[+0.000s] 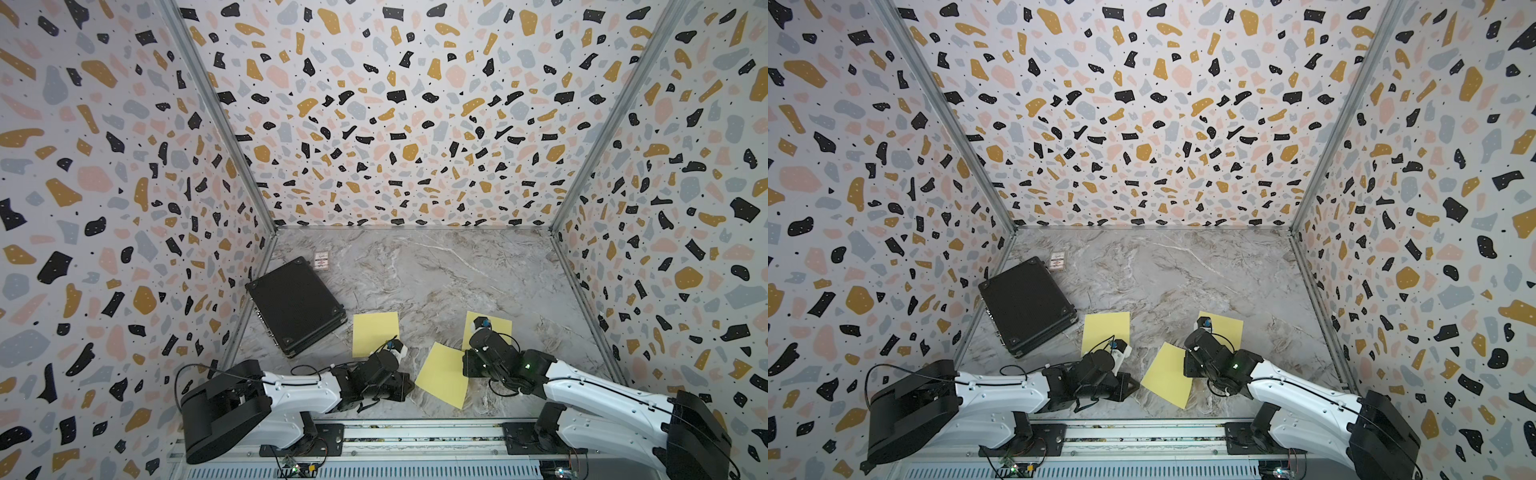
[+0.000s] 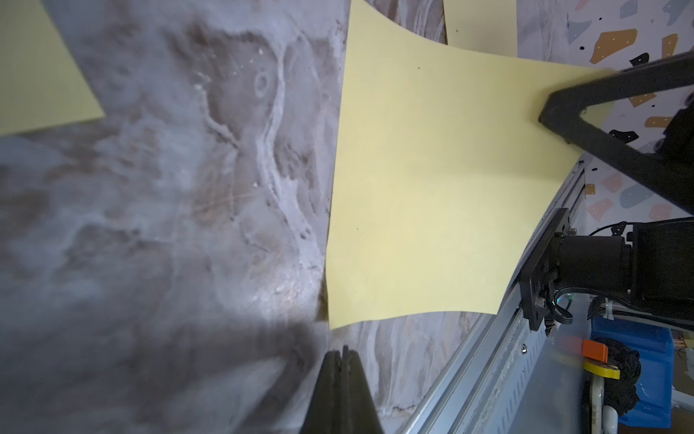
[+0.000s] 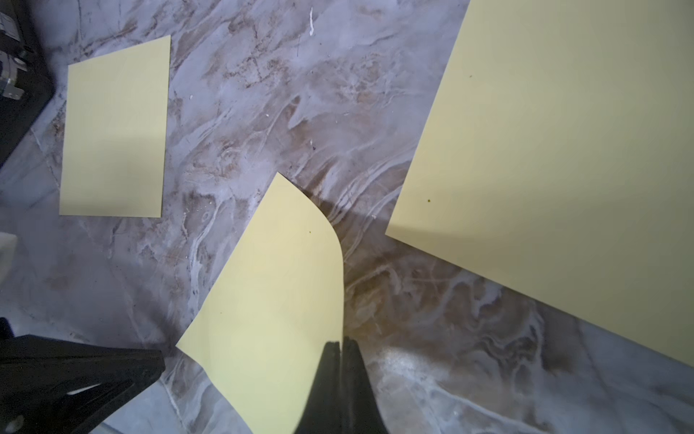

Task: Fold the square paper diagonally
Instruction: Fold the paper at the center of the board.

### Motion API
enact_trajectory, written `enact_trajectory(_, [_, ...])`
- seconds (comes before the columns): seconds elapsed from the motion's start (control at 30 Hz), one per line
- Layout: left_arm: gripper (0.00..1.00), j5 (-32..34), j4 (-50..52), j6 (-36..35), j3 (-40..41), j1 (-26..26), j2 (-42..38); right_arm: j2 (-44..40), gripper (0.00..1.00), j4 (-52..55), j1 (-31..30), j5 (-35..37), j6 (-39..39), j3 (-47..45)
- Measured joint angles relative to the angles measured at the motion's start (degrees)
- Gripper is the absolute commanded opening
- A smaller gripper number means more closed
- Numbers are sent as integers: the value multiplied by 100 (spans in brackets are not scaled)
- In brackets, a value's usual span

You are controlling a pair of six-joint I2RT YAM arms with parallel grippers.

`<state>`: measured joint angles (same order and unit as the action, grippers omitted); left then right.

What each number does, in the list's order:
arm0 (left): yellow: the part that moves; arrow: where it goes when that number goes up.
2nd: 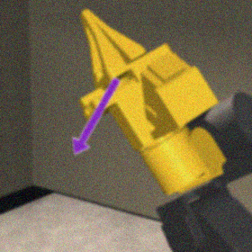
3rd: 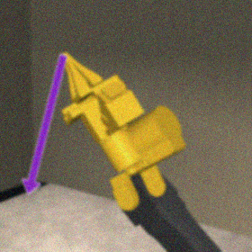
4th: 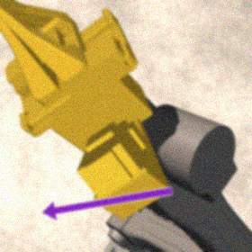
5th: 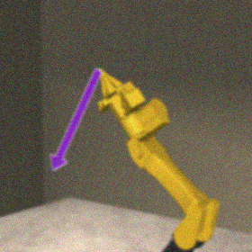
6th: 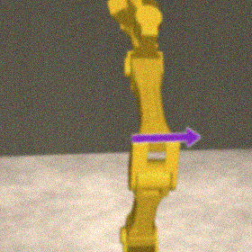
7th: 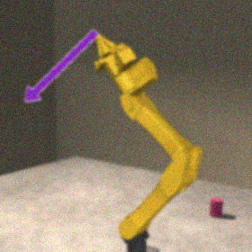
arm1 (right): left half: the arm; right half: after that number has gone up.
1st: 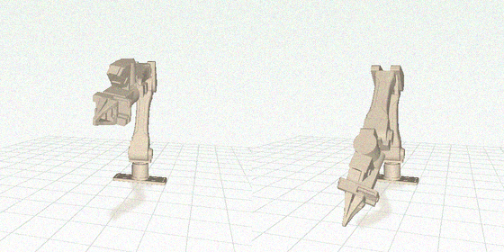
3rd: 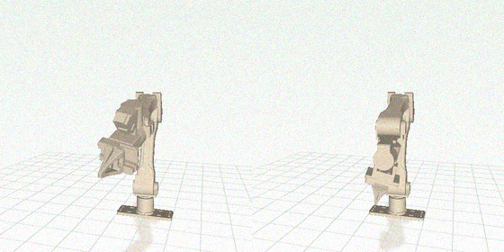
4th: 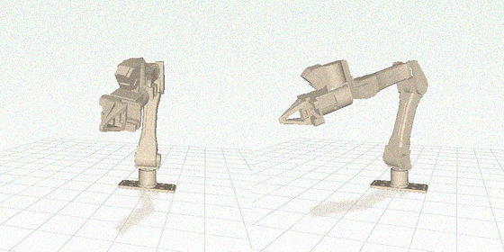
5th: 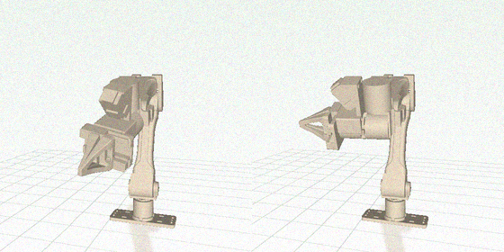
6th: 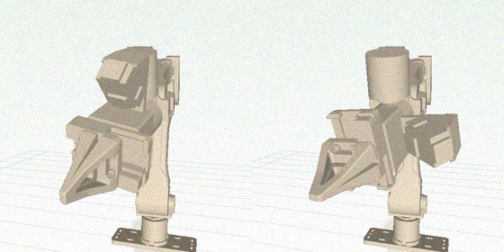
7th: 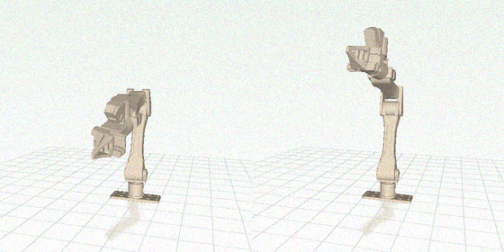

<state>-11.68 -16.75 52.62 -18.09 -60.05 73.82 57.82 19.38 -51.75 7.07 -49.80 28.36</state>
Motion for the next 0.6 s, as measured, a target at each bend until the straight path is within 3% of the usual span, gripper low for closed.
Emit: enact_trajectory(0.6, [0,2,4,-262,-431,0,568,-79,0,-7,0,-72,-57,-2])
